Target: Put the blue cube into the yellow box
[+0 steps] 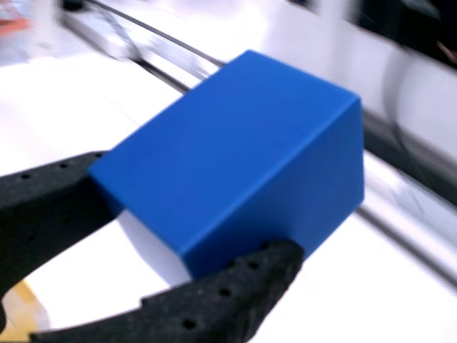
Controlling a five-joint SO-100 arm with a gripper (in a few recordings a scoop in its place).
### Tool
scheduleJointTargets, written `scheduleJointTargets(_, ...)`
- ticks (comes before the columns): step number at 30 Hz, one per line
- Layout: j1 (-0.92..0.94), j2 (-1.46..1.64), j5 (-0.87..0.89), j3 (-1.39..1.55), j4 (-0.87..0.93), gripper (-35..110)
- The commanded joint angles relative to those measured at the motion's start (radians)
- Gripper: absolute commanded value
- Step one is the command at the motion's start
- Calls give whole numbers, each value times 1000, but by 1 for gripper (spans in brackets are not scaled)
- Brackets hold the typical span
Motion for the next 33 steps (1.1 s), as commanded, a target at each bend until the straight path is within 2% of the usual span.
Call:
scheduleJointTargets(1,-101,202,-21,-21,-17,15)
scheduleJointTargets(16,-351,376,83,11,422,15)
scheduleJointTargets(33,-362,299,212,-41,749,15)
